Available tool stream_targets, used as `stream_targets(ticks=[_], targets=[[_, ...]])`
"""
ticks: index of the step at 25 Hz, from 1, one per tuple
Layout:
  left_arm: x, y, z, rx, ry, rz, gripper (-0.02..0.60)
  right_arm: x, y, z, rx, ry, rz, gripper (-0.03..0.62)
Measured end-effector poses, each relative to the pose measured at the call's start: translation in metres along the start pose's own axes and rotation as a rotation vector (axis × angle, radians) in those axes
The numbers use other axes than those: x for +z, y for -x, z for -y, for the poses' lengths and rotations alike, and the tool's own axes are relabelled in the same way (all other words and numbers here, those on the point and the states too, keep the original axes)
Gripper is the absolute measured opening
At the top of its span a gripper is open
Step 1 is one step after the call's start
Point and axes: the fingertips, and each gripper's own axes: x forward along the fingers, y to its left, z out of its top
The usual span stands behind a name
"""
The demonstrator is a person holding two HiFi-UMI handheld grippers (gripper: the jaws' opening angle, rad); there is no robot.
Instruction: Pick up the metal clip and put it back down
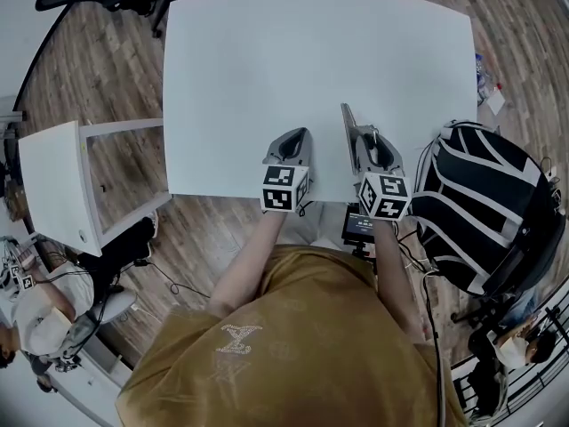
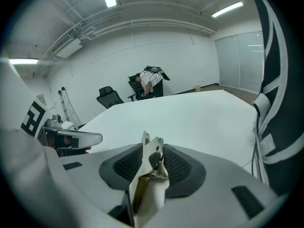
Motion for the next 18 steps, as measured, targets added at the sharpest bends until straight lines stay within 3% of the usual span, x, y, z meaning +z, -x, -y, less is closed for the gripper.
stream_targets(ticks=[4,11,18], targets=[[-0.001,-0.001,0.003,-0.007,-0.001,-0.004,-0.003,-0.003,0.000,0.006,-0.015,0.008,-0.012,0.160],[-0.001,0.000,0.005,-0.001,-0.003,0.001,-0.003,-0.006,0.000,0.008,-0.035,0.022,-0.023,0.163],[0.004,0.004,0.003,0.015,0.003,0.020,-0.003,0.017,0.016,0.014,-0.057,-0.034,0.067,0.163]])
